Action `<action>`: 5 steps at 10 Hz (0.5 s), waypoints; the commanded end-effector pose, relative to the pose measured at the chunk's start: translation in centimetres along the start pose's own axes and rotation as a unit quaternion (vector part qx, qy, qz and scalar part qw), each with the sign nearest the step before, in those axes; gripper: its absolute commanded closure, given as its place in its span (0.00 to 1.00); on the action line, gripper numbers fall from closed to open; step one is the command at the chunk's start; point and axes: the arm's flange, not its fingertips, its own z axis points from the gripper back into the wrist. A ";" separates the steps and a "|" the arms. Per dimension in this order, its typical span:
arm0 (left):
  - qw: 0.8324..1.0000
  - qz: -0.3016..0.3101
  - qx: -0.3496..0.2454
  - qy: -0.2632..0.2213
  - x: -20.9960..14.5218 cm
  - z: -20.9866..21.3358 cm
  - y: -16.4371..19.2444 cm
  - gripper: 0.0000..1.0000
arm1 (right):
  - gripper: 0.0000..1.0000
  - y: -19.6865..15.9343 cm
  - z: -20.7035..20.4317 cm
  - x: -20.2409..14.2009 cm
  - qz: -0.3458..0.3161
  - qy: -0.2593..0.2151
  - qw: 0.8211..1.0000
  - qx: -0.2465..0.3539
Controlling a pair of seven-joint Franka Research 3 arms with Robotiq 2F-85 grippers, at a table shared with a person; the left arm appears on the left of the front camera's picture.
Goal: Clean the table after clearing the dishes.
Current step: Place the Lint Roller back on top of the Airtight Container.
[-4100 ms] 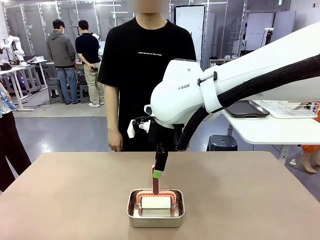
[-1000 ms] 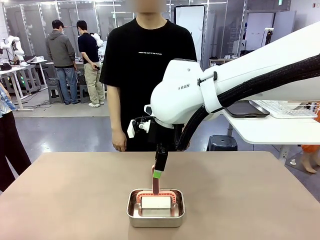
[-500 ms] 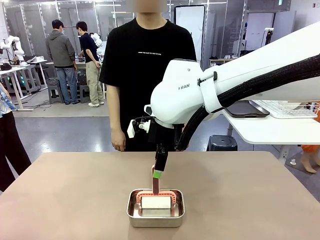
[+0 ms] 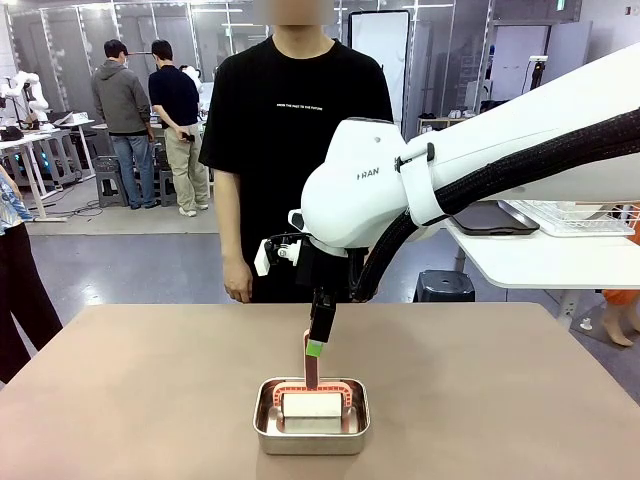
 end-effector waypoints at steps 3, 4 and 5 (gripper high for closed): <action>1.000 0.006 0.005 0.000 -0.1 0.3 -0.4 0.00 | 0.00 -3.1 4.9 -0.5 -0.111 -0.102 0.988 0.029; 1.000 0.006 0.005 0.000 -0.1 0.3 -0.4 0.00 | 0.00 -4.7 7.1 -2.2 -0.164 -0.145 0.973 0.070; 1.000 0.006 0.005 0.000 -0.1 0.3 -0.4 0.00 | 0.00 -6.3 9.0 -4.4 -0.208 -0.185 0.953 0.119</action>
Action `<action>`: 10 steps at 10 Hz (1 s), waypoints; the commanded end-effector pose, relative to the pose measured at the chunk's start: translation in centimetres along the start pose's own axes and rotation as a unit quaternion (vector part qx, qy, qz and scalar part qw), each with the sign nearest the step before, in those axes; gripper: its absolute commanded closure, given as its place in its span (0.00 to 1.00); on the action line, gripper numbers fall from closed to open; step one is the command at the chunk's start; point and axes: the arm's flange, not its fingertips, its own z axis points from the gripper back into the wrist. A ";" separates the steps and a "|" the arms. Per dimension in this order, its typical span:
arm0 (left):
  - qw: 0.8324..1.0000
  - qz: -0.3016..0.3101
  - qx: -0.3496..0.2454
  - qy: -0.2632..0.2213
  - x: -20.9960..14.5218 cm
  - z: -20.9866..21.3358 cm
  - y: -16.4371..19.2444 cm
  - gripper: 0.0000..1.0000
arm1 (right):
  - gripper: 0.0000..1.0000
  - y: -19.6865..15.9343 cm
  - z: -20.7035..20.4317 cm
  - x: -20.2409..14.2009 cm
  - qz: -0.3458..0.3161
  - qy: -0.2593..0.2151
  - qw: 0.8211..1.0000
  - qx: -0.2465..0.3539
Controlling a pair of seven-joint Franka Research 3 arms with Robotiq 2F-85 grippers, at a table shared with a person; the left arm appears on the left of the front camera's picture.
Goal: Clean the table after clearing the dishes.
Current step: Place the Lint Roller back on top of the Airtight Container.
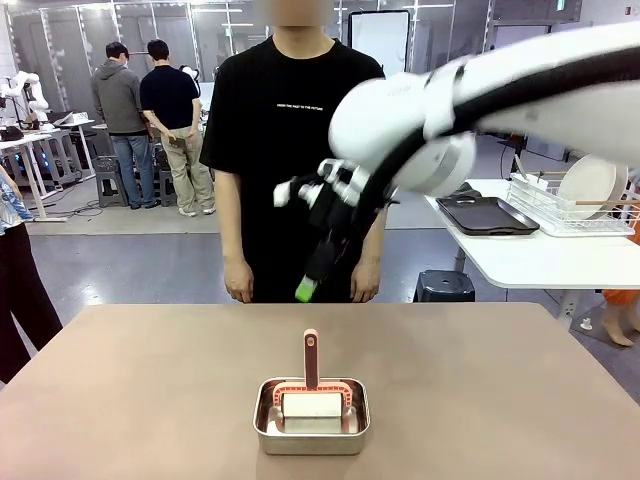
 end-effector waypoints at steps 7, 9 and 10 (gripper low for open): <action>1.000 0.007 0.005 0.000 -0.1 0.3 -0.4 0.00 | 0.00 -10.9 14.7 -24.1 -0.358 -0.280 0.805 0.383; 1.000 0.007 0.005 0.000 -0.1 0.3 -0.4 0.00 | 0.00 -11.9 17.8 -32.8 -0.410 -0.307 0.780 0.359; 1.000 0.007 0.005 0.000 -0.1 0.3 -0.4 0.00 | 0.00 -11.7 18.9 -37.2 -0.423 -0.302 0.778 0.353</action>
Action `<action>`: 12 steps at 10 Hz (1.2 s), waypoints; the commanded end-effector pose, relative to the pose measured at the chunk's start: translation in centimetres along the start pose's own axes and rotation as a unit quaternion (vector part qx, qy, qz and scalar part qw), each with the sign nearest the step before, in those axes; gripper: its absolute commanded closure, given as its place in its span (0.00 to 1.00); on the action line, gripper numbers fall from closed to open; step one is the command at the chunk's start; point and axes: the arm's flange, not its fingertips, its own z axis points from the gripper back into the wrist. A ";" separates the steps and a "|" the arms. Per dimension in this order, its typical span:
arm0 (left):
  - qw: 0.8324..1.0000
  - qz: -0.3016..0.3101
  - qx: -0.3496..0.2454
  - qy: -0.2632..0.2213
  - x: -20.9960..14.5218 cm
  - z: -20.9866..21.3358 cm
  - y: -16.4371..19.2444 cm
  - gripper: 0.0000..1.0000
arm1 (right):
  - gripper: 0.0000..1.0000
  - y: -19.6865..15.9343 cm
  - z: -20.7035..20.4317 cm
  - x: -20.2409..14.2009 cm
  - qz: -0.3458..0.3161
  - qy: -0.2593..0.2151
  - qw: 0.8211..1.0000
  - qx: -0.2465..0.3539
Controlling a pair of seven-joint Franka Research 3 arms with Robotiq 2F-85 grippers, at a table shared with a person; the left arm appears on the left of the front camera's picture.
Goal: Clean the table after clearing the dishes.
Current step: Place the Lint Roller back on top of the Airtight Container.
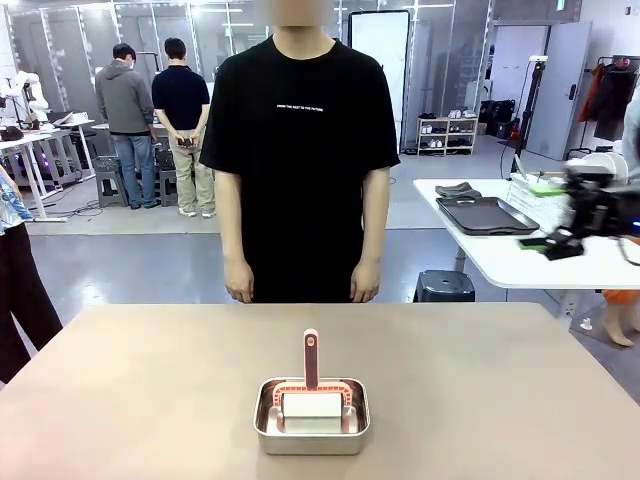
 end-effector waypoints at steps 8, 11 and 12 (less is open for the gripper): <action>1.000 0.007 0.005 -0.001 -0.2 0.3 -0.4 0.00 | 0.00 -0.9 17.8 -17.7 -0.061 -0.180 0.981 -0.045; 1.000 0.007 0.005 -0.001 -0.2 0.3 -0.4 0.00 | 0.00 -1.3 17.5 -16.5 -0.061 -0.173 0.981 -0.063; 1.000 0.007 0.005 -0.001 -0.2 0.3 -0.4 0.00 | 0.00 -1.2 19.0 -18.1 -0.075 -0.177 0.980 -0.054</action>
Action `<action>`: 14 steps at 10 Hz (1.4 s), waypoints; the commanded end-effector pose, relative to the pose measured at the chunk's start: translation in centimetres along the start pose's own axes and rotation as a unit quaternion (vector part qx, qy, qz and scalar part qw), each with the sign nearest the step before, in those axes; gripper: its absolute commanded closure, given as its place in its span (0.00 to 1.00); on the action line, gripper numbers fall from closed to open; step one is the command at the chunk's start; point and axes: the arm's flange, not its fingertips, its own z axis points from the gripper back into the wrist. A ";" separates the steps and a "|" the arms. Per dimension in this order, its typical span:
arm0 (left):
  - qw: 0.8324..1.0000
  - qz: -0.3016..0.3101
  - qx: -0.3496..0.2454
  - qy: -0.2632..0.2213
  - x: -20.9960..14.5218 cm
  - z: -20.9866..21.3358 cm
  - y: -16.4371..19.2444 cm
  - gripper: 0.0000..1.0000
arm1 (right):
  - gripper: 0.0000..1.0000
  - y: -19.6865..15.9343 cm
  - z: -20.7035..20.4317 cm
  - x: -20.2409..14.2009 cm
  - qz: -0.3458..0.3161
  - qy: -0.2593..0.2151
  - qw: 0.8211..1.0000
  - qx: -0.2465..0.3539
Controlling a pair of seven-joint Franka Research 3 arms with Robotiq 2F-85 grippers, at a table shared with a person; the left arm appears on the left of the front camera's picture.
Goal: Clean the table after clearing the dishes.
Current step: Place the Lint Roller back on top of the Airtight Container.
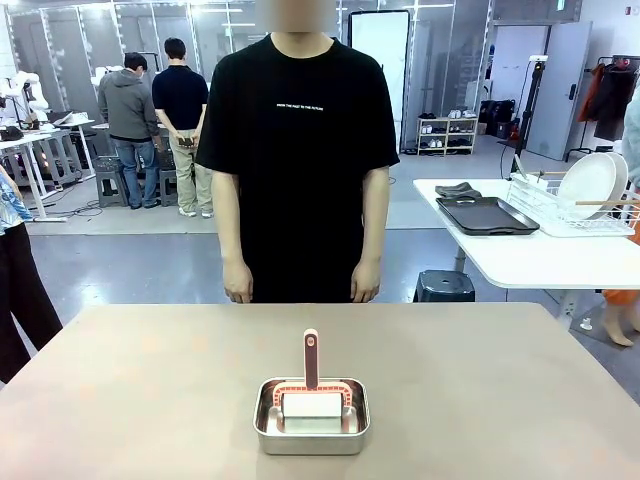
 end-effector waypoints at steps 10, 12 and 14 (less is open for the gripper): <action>1.000 0.006 0.004 0.000 -0.1 0.3 -0.4 0.00 | 0.00 0.0 0.7 -0.5 -0.002 -0.004 1.000 0.004; 1.000 0.006 0.004 0.000 -0.1 0.3 -0.4 0.00 | 0.00 0.0 0.7 -0.5 -0.002 -0.004 1.000 0.004; 1.000 0.006 0.004 0.000 -0.1 0.3 -0.4 0.00 | 0.00 0.0 0.7 -0.5 -0.002 -0.004 1.000 0.004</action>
